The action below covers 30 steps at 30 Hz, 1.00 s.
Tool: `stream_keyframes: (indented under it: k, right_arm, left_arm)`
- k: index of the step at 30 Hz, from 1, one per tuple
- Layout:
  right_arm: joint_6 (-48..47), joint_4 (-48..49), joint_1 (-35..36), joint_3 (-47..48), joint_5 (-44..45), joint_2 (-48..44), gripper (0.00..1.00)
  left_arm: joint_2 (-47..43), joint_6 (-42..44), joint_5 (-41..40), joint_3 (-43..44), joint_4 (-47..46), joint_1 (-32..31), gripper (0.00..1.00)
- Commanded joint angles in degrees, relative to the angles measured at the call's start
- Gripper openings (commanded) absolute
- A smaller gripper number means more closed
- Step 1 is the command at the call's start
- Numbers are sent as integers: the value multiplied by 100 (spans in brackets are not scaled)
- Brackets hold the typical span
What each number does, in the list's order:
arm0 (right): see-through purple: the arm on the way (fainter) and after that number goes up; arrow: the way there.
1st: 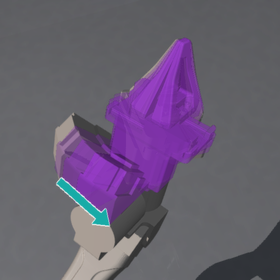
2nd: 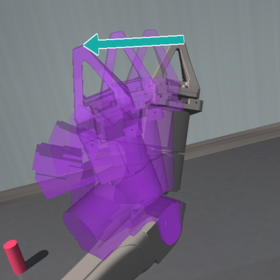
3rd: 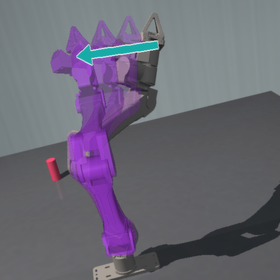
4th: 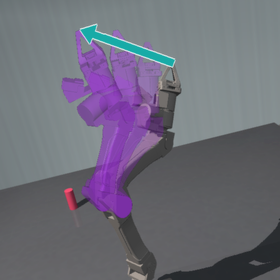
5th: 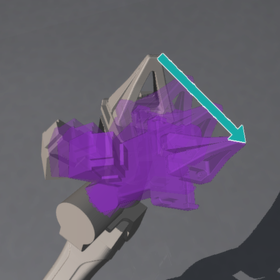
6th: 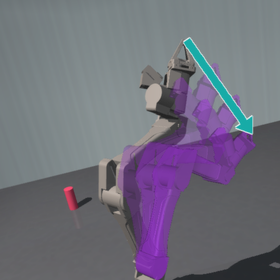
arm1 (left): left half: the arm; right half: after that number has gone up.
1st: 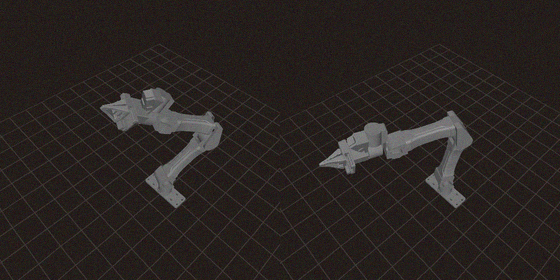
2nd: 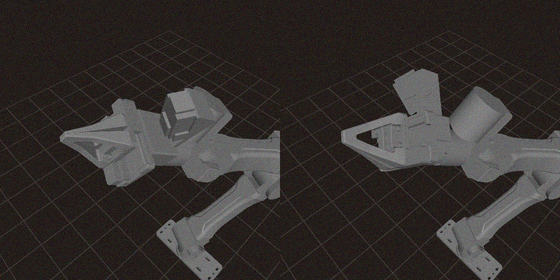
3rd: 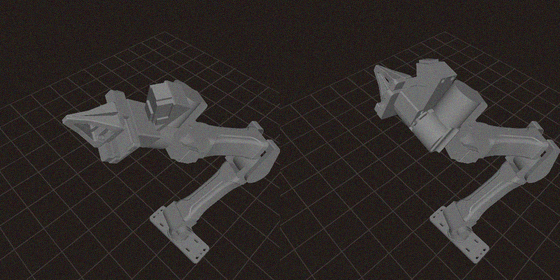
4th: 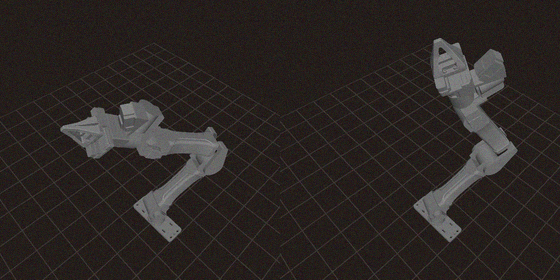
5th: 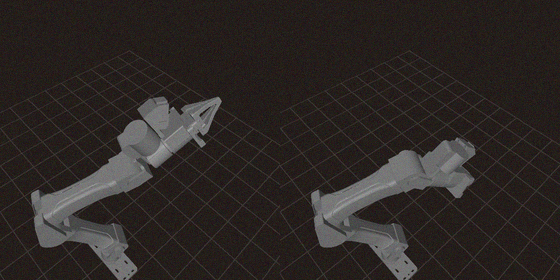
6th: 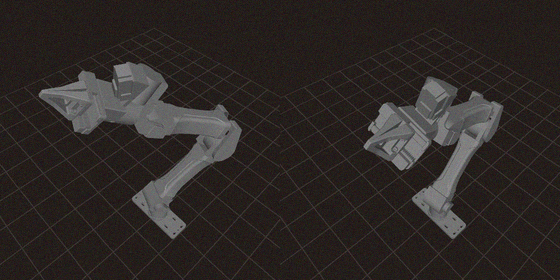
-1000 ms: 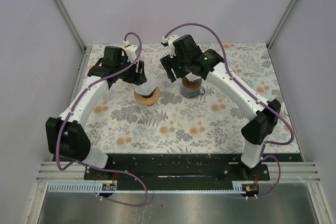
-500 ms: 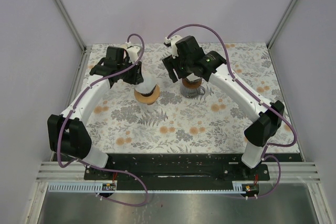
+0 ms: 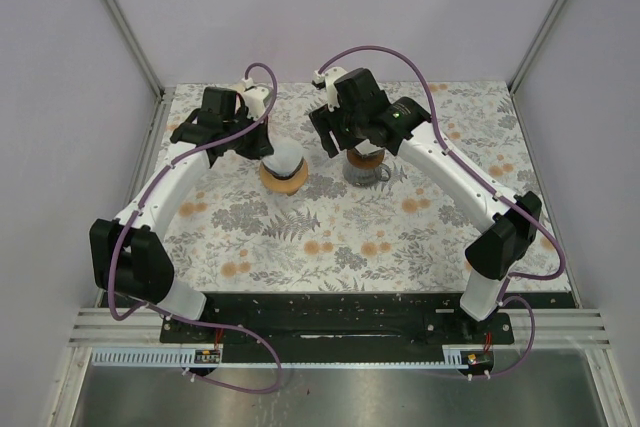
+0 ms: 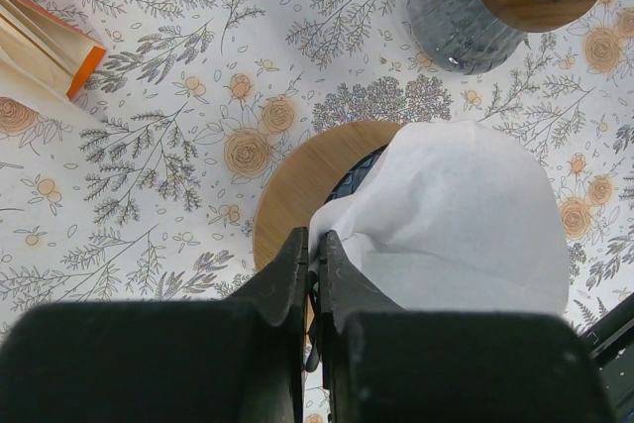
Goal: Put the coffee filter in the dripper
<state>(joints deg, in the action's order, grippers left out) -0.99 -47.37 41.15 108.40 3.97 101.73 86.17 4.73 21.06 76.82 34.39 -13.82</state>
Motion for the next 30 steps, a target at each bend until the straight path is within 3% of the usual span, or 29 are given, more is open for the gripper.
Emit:
stream_keyframes:
  k: [1, 3, 5, 10, 17, 25, 30]
  right_arm:
    - [29, 246, -1, 23, 34, -136, 75]
    - [29, 237, -1, 32, 25, -127, 75]
    - [29, 246, -1, 32, 8, -110, 75]
    - [29, 246, -10, 6, -19, -101, 76]
    - [-6, 246, -1, -29, -1, -92, 76]
    - [-15, 246, -1, 15, -19, -75, 76]
    - [-24, 229, -1, -3, -28, -83, 77]
  left_arm:
    - [-109, 362, -85, 88, 155, -15, 2]
    - [-92, 388, -67, 97, 199, -6, 20]
    - [-74, 406, -84, 114, 208, -15, 32]
    - [22, 423, -67, 158, 252, -15, 42]
    - [189, 450, 21, 228, 401, -32, 29]
    - [251, 432, 65, 360, 507, -41, 1]
    - [286, 415, 30, 369, 534, -50, 0]
